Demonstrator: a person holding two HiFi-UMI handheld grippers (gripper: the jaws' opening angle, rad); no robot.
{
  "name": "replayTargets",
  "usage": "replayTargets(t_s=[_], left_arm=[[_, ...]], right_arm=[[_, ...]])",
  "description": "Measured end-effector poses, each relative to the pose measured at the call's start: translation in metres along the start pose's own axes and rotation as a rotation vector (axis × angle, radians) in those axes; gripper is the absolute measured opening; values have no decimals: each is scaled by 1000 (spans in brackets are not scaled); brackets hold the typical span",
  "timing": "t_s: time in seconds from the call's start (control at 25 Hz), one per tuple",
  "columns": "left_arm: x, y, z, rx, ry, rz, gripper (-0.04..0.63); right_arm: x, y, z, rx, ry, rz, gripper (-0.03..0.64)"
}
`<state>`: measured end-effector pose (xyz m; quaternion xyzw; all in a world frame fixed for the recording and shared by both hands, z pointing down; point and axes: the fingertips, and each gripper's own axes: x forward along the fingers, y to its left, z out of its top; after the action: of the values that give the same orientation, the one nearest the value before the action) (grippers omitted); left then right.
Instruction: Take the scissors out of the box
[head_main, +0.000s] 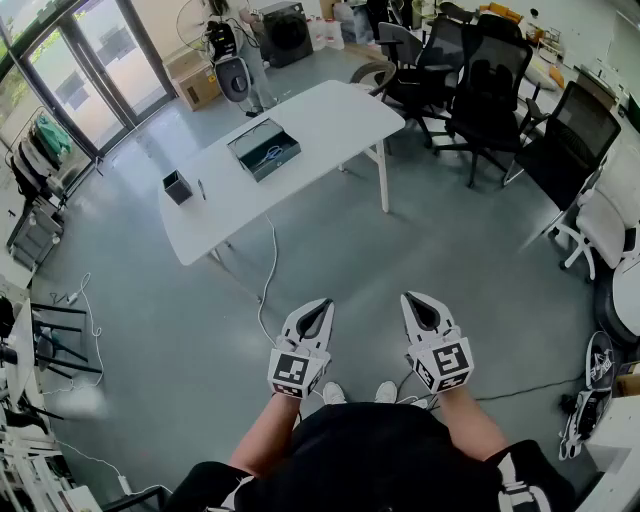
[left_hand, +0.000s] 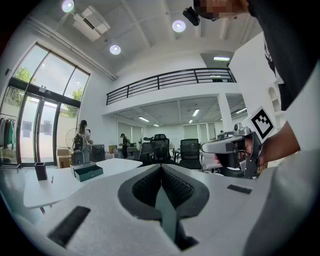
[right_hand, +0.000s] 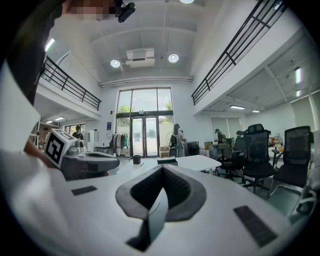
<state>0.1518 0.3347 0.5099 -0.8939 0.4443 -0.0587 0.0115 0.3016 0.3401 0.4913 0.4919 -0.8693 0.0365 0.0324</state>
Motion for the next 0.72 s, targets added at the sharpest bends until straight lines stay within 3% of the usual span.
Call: replayTargets(t_s=[0.72], left_arm=[[-77,97,-27,-10,22,-21,12]], right_arm=[[50,98,10,8,-40,-25,5]])
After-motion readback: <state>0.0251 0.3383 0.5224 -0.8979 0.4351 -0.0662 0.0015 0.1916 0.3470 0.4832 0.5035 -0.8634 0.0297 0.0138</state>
